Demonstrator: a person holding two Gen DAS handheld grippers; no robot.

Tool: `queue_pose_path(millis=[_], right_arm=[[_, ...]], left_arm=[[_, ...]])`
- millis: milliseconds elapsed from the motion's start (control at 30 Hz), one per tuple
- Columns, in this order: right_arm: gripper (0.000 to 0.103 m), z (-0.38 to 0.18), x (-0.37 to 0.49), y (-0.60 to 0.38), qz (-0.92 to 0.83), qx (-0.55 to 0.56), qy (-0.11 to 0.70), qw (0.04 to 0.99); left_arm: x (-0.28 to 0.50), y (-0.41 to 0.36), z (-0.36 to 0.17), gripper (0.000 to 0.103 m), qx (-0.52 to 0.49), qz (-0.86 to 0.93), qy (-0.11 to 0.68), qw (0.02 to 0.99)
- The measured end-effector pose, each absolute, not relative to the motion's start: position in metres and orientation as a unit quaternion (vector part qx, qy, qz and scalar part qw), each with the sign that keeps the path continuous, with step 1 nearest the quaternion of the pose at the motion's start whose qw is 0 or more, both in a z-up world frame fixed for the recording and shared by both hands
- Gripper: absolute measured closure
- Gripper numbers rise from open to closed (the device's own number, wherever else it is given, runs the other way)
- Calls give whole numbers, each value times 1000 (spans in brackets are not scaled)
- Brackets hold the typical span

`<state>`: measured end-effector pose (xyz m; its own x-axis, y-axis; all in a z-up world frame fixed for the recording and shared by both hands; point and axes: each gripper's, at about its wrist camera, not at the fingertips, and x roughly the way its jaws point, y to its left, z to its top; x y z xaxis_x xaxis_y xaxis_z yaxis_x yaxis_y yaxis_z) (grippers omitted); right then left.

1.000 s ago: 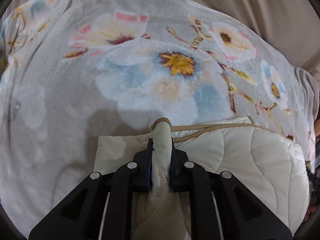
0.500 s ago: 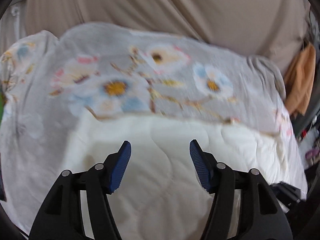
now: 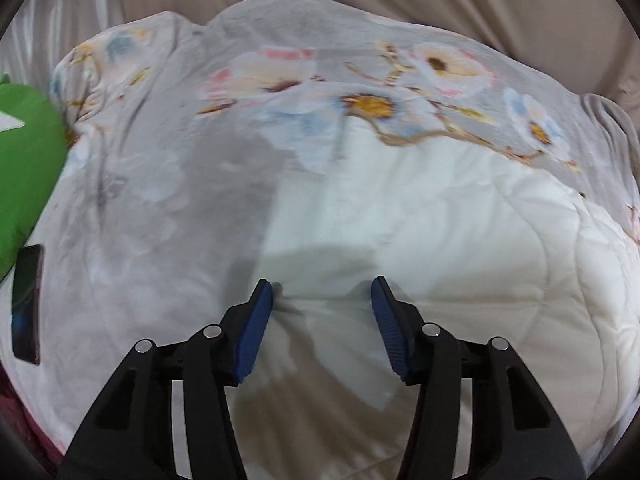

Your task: Fold large clothes

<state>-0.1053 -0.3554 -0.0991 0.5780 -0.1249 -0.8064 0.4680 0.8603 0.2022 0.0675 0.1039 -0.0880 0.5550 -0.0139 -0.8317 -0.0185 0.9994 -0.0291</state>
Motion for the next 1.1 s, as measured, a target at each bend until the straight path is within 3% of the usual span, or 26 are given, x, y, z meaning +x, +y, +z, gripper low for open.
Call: queue_pose_path(millis=[100,300,400,467,533,667,800,933,1100], right_arm=[[103,-69,-102,-347,-173,204,394,879],[103,-58,-46,-317,-135,154,386,900],[103,-83,-23,-331,-159,160,404,887],[103,-105,-13,-346,-170,171,422,874],[103,-111,-10,-352,-169,181,425,871],[103,-109,-8,-354,-175,183,409,877],[103,-120,2,-356,-175,182,427,869],[102,-77,-7,-341,-161,171,405,883],[102,-33,-30,-271,-60,140,400,904]], left_arm=[[74,120,-67,53,-93,4,464,881],[114,80,-61,52,-68,-18,462,884],[136,71,-87,44,-51,8,483,874],[146,75,-105,28,-53,19,491,869],[151,84,-116,20,-76,25,496,865],[153,89,-125,14,-82,30,494,865],[155,88,-129,11,-79,38,491,867],[141,99,-103,18,-93,27,483,870],[90,131,-67,18,-129,4,477,870]])
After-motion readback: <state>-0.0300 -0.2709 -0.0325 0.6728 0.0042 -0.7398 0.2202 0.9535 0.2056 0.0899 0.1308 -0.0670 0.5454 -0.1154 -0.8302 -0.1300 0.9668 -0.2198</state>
